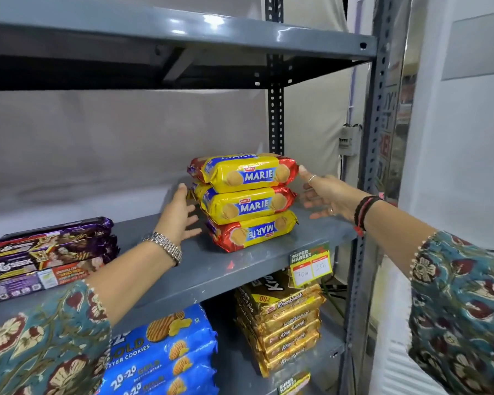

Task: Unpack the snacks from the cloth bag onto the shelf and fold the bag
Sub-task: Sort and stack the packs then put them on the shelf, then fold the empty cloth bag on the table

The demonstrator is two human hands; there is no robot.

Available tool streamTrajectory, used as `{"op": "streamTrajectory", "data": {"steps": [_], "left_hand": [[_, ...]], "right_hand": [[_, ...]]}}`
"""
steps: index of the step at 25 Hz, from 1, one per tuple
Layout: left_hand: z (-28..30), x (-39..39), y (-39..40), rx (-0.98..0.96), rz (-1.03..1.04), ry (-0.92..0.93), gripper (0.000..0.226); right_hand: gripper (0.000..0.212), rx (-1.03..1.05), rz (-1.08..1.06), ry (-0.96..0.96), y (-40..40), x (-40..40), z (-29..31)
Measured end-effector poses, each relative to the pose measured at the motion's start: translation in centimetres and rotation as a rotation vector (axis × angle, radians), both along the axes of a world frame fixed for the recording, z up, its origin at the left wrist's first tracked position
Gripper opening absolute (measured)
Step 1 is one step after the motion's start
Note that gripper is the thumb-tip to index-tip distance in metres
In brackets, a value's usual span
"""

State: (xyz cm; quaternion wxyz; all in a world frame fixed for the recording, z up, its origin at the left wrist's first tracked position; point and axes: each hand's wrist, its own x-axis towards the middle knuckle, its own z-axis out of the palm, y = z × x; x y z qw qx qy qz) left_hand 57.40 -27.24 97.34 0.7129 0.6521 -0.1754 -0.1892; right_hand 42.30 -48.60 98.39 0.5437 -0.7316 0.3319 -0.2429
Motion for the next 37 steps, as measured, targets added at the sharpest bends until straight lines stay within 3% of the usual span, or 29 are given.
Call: {"op": "streamTrajectory", "data": {"steps": [5,8,12,16,23,27,31,37], "left_hand": [[-6.7,-4.9,0.8,-0.241,-0.014,0.093,0.036],[-11.6,-9.2,-1.0,-0.234,-0.125,0.115,0.024],[-17.1,-15.8,-5.1,-0.098,-0.376,0.230,0.021],[-23.5,-24.9,-9.5,0.103,-0.677,0.306,0.023],[-31.9,-46.9,-7.2,0.360,-1.234,0.340,0.025],[-33.8,-59.0,-2.6,0.440,-1.416,0.352,0.021],[-36.3,-69.3,1.8,0.639,-1.574,0.360,0.015],[-42.2,-83.3,6.5,0.915,-1.726,0.341,0.027]], "right_hand": [[0.048,0.022,-0.047,0.033,1.2,-6.8,-4.5],[0.035,0.111,-0.148,0.054,2.4,-13.1,-10.3],[0.028,0.255,-0.367,0.099,4.6,-23.8,-20.3],[0.026,0.378,-0.722,0.164,10.3,-37.0,-28.1],[0.021,0.576,-1.324,0.151,27.8,-56.3,-34.5],[0.025,0.647,-1.568,0.062,37.7,-64.3,-35.8],[0.016,0.745,-1.751,-0.107,45.4,-71.2,-37.9],[0.021,0.865,-2.150,-0.570,54.2,-80.8,-42.8]]}}
